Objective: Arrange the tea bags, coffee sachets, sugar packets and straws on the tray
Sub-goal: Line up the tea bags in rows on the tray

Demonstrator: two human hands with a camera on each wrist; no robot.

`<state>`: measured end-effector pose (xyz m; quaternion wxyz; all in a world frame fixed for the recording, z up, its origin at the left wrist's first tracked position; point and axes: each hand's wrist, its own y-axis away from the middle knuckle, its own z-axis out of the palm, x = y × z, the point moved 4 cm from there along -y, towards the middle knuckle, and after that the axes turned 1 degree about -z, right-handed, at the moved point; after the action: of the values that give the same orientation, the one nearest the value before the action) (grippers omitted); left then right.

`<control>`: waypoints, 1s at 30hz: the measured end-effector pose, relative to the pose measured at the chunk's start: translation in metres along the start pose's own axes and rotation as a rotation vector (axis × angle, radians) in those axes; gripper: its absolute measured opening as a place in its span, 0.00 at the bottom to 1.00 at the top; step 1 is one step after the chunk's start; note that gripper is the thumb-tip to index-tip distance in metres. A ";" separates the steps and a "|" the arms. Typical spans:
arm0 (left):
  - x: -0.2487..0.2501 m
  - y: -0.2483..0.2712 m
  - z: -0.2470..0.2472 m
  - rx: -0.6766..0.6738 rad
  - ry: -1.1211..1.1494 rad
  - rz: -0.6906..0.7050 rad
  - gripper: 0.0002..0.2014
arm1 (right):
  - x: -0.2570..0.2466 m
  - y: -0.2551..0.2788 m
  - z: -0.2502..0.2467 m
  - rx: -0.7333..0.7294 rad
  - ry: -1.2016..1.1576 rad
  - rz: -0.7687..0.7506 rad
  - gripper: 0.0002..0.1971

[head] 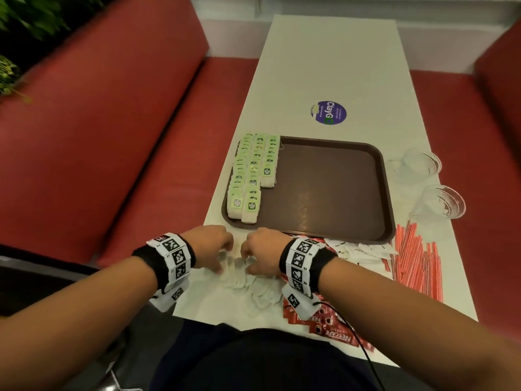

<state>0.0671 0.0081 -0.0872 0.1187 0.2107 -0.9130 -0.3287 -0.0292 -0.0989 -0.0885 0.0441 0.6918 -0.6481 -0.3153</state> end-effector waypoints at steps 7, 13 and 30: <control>-0.010 0.004 0.011 0.088 0.117 -0.009 0.12 | -0.020 -0.018 -0.010 -0.002 -0.027 -0.096 0.10; -0.031 0.017 -0.013 0.243 0.485 0.007 0.17 | -0.018 -0.023 -0.027 0.157 -0.098 -0.142 0.15; -0.007 -0.010 0.011 0.090 0.187 0.120 0.16 | 0.023 -0.002 -0.036 0.270 -0.169 -0.067 0.10</control>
<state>0.0725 0.0107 -0.1023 0.2132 0.1903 -0.9228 -0.2585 -0.0110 -0.1320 -0.0695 -0.1143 0.6837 -0.6625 -0.2838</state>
